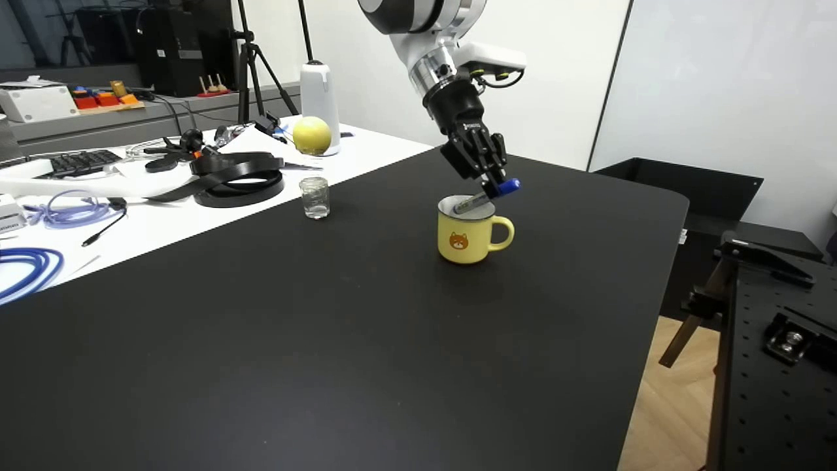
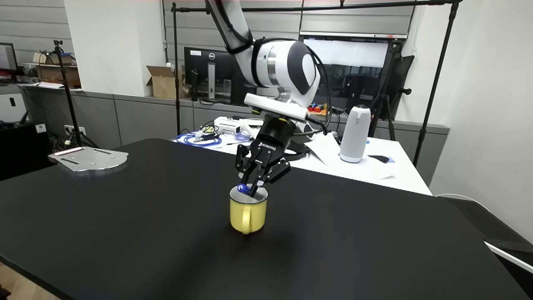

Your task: Put the pen in the mug

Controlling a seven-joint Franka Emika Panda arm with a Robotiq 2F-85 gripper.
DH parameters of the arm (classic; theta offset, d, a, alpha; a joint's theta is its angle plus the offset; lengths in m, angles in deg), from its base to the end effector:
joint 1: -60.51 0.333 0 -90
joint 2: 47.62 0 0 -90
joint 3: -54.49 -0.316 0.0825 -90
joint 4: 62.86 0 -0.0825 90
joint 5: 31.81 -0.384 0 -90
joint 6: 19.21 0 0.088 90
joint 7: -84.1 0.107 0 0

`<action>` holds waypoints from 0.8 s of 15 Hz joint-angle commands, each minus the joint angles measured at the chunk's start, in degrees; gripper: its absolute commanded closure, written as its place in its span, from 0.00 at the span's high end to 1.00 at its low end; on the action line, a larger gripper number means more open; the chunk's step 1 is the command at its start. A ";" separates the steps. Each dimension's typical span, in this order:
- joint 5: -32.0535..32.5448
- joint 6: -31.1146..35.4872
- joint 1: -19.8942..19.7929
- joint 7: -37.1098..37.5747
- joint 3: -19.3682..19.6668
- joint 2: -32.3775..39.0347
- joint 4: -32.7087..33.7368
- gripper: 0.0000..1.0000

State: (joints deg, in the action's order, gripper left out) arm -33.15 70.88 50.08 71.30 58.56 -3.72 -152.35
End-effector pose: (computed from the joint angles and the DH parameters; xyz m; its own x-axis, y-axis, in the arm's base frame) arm 0.5874 -0.1456 0.1623 0.7383 0.0183 -0.6742 -0.0852 -0.9891 -0.1201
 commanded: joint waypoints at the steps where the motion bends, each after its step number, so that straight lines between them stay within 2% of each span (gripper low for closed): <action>1: 0.08 -1.41 -0.13 -0.28 -1.02 1.82 4.08 0.51; 5: 0.00 1.30 0.65 0.07 -1.88 -0.17 2.80 0.76; 8: 2.59 6.54 2.81 0.25 -1.81 -4.33 -1.31 0.96; 9: 3.33 7.88 3.62 0.66 -1.83 -6.19 -2.84 0.99; 12: 6.10 12.05 5.74 0.79 -2.10 -11.93 -8.00 1.00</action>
State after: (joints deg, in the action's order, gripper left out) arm -29.77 79.07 54.05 71.17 56.61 -8.10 -152.97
